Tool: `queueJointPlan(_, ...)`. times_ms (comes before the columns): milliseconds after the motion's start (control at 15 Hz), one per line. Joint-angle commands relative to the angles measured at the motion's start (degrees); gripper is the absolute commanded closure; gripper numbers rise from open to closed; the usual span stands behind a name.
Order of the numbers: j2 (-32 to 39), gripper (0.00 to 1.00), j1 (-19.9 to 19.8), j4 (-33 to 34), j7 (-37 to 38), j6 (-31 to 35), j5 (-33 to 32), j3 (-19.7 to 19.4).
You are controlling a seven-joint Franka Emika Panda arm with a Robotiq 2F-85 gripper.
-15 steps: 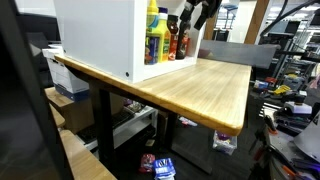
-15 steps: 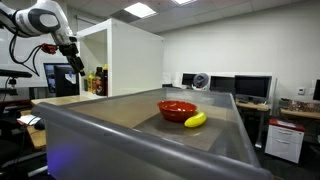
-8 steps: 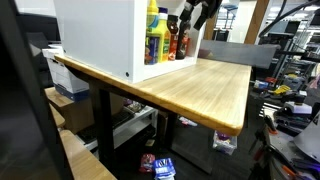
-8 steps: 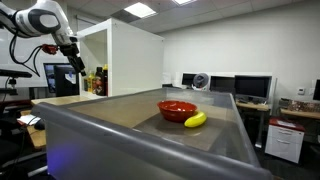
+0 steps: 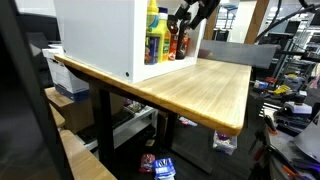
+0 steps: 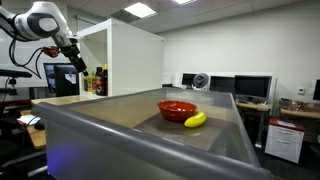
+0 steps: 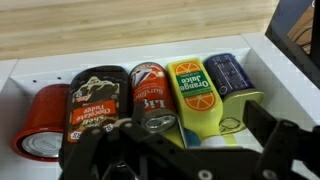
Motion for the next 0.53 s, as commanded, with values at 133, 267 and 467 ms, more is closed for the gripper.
queueJointPlan(133,0.1,0.00,0.7,-1.9,-2.3,5.9,-0.7,0.9)
queueJointPlan(267,0.9,0.00,0.7,-1.9,-2.7,8.0,-1.0,1.6)
queueJointPlan(467,2.8,0.00,0.9,-0.8,-3.4,9.8,-0.9,1.8)
